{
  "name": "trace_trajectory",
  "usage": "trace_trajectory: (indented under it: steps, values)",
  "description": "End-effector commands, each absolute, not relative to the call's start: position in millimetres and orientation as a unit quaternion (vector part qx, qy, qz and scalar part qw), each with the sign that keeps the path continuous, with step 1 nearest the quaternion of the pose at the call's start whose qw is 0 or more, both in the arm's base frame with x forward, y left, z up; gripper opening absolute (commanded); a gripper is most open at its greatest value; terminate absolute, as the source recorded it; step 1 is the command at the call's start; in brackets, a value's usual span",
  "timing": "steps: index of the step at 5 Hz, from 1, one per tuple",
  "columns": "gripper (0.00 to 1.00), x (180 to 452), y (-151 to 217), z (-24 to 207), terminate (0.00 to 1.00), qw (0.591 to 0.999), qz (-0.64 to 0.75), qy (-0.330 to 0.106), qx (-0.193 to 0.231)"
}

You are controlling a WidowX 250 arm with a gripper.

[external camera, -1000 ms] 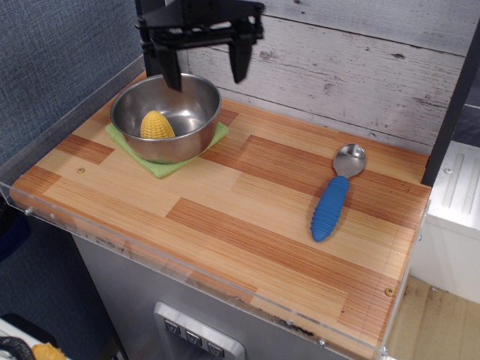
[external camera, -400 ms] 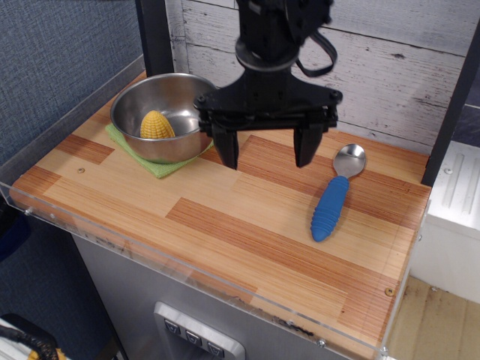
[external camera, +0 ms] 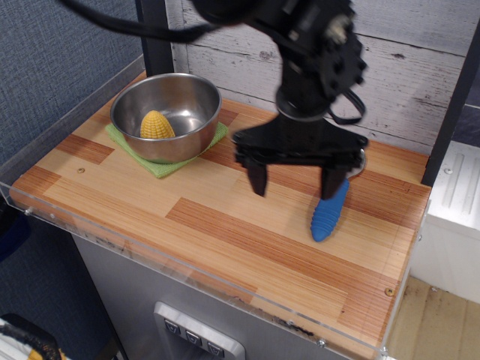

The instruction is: Move the scoop in front of the pot near the board front

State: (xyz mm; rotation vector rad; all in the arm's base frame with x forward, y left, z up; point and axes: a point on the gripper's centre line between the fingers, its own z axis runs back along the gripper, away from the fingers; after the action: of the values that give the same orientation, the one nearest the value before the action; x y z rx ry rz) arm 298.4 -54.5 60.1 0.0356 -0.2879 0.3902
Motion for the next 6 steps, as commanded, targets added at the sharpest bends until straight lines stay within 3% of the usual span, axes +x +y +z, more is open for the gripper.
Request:
trace_trajectory:
  steps: [1, 3, 4, 6]
  values:
    - [1.0, 328.8, -72.6, 48.5, 0.0, 0.973, 0.164, -0.164, -0.013]
    - [1.0, 341.8, -77.2, 26.4, 0.0, 0.977, 0.155, -0.143, 0.006]
    - [0.0, 342.2, -75.5, 24.1, 0.0, 0.977, 0.153, -0.145, 0.022]
    - [0.0, 338.9, -68.3, 33.7, 0.0, 0.975, 0.16, -0.151, 0.016]
